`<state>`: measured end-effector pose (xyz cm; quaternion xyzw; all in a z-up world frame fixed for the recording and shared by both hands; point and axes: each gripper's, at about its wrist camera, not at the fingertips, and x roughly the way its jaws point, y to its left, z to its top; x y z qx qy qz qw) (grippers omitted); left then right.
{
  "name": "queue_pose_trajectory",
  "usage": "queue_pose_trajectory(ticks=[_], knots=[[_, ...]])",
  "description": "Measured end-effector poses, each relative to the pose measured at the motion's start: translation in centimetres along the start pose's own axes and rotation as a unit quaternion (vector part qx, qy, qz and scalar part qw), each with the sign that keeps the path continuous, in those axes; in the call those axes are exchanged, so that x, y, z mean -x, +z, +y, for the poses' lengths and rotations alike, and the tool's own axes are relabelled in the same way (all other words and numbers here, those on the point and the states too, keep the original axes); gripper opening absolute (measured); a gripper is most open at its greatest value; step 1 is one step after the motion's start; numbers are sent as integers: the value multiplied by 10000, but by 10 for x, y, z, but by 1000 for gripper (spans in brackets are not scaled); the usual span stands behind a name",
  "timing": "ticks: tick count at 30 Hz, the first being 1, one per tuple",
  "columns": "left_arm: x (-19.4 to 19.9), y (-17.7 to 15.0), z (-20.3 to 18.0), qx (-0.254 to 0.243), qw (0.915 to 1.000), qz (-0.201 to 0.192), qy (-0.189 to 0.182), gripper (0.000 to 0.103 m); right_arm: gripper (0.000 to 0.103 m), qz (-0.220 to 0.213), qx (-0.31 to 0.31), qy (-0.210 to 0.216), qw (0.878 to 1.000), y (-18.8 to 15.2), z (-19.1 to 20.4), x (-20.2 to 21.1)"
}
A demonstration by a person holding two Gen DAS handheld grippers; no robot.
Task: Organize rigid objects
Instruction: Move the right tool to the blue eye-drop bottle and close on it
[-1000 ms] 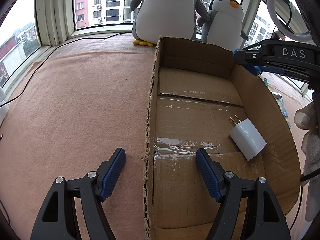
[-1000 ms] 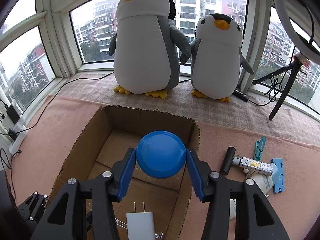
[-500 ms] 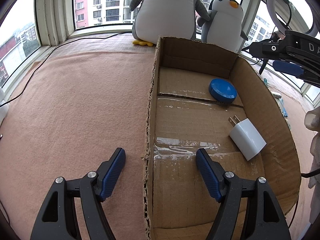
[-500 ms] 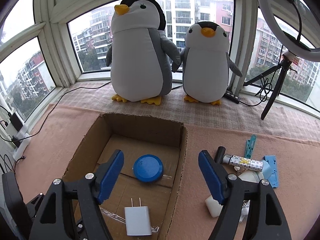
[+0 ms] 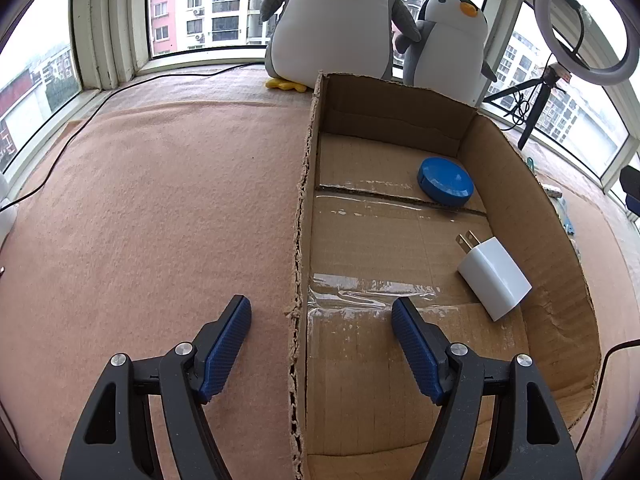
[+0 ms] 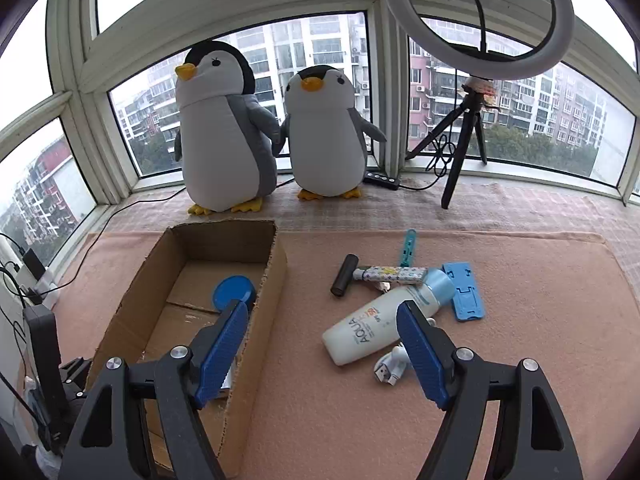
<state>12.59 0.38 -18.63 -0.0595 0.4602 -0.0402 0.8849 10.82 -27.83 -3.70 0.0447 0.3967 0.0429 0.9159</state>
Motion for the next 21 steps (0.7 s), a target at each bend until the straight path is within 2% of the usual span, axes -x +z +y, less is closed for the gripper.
queue_pose_trajectory(ticks=[7, 11, 15, 21], knots=[[4, 1, 5, 91, 9999, -3, 44, 76, 73, 117, -547, -419, 9976, -24, -59, 11], [13, 4, 13, 125, 9995, -138, 246, 74, 73, 218, -781, -515, 9954, -34, -81, 9], [6, 5, 21, 181, 9992, -45, 354, 63, 73, 290, -821, -503, 9949, -39, -84, 2], [5, 3, 24, 187, 9993, -77, 326, 62, 73, 465, -705, -475, 9953, -40, -75, -17]])
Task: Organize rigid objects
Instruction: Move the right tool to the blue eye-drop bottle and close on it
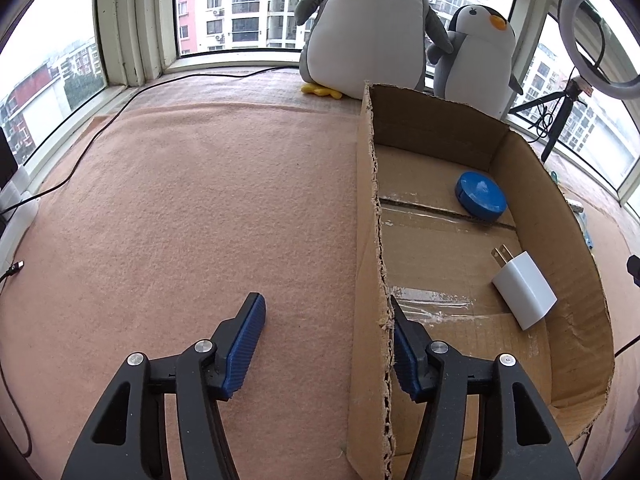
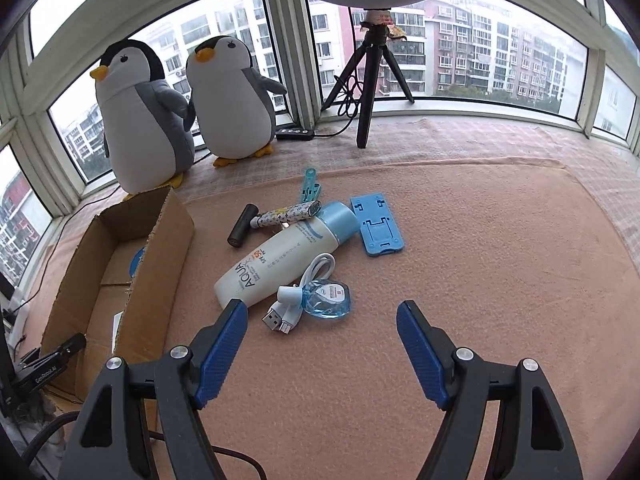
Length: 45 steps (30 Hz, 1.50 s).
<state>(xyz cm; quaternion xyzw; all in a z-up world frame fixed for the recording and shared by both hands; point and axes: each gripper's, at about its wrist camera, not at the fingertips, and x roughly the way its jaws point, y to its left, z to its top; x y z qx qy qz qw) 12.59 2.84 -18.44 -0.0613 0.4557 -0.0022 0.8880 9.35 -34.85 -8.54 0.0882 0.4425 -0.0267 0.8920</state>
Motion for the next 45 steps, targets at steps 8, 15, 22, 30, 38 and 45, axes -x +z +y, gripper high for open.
queue_pose_trajectory(ticks=[8, 15, 22, 30, 38, 45], knots=[[-1, -2, 0, -18, 10000, -23, -35, 62, 73, 327, 286, -215, 9988, -2, 8, -38], [-1, -2, -1, -37, 10000, -29, -15, 62, 73, 458, 182, -191, 9986, 2, 10, -51], [-1, -3, -1, -42, 10000, -31, -16, 62, 73, 636, -201, -92, 9977, 6, 2, -66], [-1, -3, -1, -41, 10000, -35, -18, 62, 60, 598, -469, 126, 9970, 2, -5, -66], [0, -2, 0, -42, 10000, -38, -20, 62, 53, 547, -472, 227, 9971, 1, -6, -63], [0, -2, 0, -51, 10000, -41, -16, 62, 53, 457, -439, 187, 9978, -1, -9, -56]])
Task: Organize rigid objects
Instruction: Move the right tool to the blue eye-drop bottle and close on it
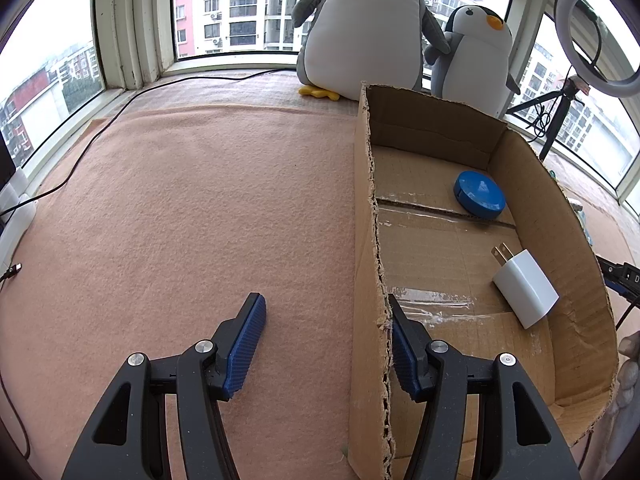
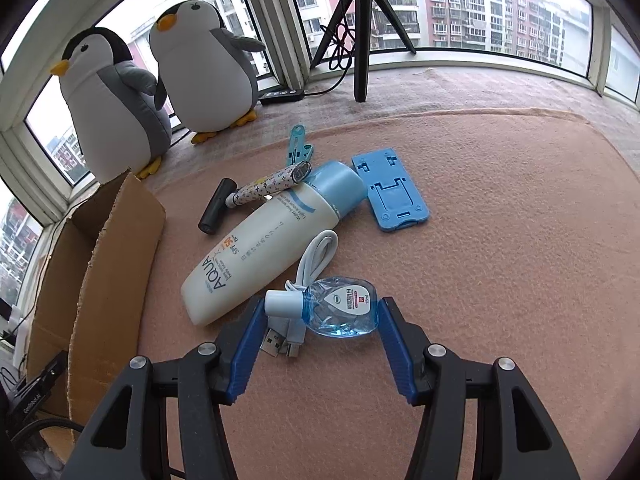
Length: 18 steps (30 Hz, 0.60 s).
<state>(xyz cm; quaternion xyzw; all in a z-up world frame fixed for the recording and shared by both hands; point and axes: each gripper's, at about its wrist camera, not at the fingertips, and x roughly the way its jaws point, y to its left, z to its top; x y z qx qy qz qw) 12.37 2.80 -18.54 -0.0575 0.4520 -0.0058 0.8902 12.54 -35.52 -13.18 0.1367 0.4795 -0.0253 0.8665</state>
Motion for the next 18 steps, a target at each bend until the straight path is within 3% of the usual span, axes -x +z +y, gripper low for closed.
queue_pose_trajectory(ticks=[18], knots=[[0, 1, 1, -4, 10000, -4, 0, 62, 53, -144, -48, 7, 9999, -6, -8, 18]])
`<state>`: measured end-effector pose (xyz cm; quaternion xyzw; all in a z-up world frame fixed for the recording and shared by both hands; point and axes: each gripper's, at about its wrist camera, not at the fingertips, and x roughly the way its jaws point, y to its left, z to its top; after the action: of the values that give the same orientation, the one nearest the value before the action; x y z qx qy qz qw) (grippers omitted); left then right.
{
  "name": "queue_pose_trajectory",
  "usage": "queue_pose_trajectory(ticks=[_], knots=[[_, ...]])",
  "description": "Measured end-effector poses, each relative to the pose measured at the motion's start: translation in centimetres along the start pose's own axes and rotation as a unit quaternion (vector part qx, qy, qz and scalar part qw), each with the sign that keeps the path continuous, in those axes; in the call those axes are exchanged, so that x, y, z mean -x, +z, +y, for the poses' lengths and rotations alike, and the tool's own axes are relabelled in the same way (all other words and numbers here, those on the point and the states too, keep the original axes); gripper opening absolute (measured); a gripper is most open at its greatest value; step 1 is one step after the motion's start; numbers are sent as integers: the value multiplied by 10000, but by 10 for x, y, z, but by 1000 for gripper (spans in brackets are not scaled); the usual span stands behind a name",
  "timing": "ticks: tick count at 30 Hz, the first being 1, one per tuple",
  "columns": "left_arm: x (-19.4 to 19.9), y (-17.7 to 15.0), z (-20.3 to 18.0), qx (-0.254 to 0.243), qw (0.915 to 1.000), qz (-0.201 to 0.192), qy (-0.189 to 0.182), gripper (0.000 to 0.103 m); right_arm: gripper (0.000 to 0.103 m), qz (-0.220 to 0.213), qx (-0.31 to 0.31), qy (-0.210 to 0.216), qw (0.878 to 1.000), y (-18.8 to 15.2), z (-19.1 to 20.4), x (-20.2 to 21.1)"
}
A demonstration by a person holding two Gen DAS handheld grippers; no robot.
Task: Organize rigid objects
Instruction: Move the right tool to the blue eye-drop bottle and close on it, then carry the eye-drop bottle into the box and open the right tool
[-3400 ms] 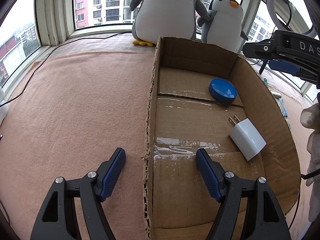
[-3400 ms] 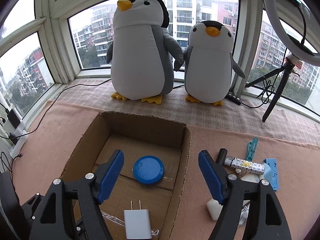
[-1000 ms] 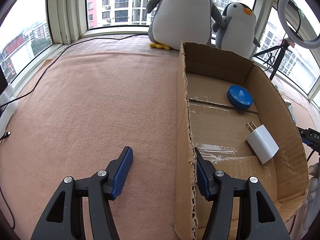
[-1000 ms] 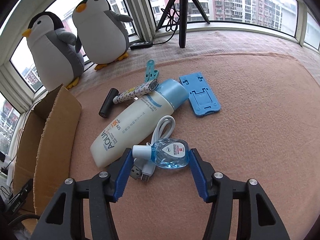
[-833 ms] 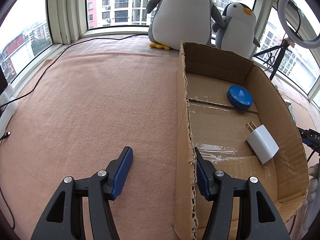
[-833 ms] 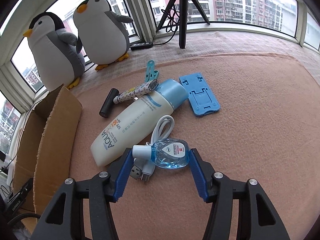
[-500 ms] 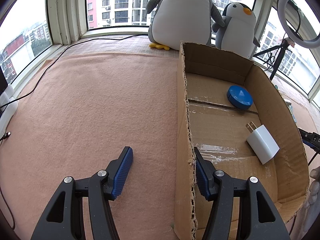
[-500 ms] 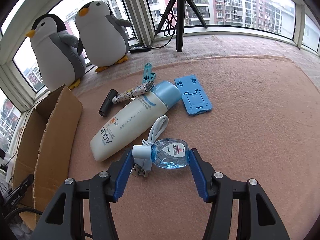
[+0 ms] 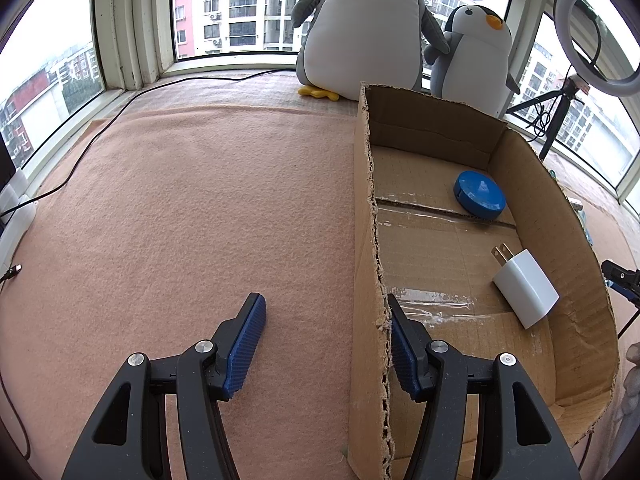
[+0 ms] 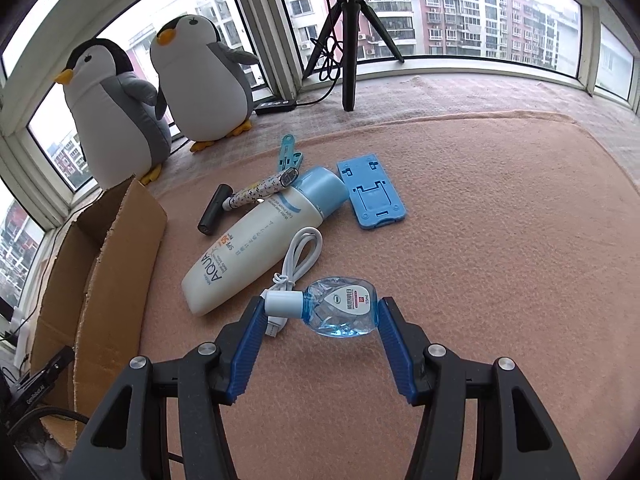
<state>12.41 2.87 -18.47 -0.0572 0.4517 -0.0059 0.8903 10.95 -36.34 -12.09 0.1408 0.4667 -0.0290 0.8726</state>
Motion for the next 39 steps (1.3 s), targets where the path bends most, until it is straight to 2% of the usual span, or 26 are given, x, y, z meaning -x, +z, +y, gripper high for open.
queue_pose_trajectory(ticks=[6, 15, 31, 39], knots=[[0, 0, 0, -6, 10000, 0, 0, 62, 53, -269, 265, 203, 9991, 12, 27, 22], [0, 0, 0, -7, 10000, -4, 0, 62, 53, -528, 964, 628, 9920, 35, 99, 35], [-1, 2, 0, -25, 10000, -8, 13, 63, 53, -429, 2056, 1080, 9717, 39, 212, 16], [-1, 2, -1, -30, 10000, -17, 8, 63, 53, -213, 2308, 1046, 9671, 36, 238, -5]])
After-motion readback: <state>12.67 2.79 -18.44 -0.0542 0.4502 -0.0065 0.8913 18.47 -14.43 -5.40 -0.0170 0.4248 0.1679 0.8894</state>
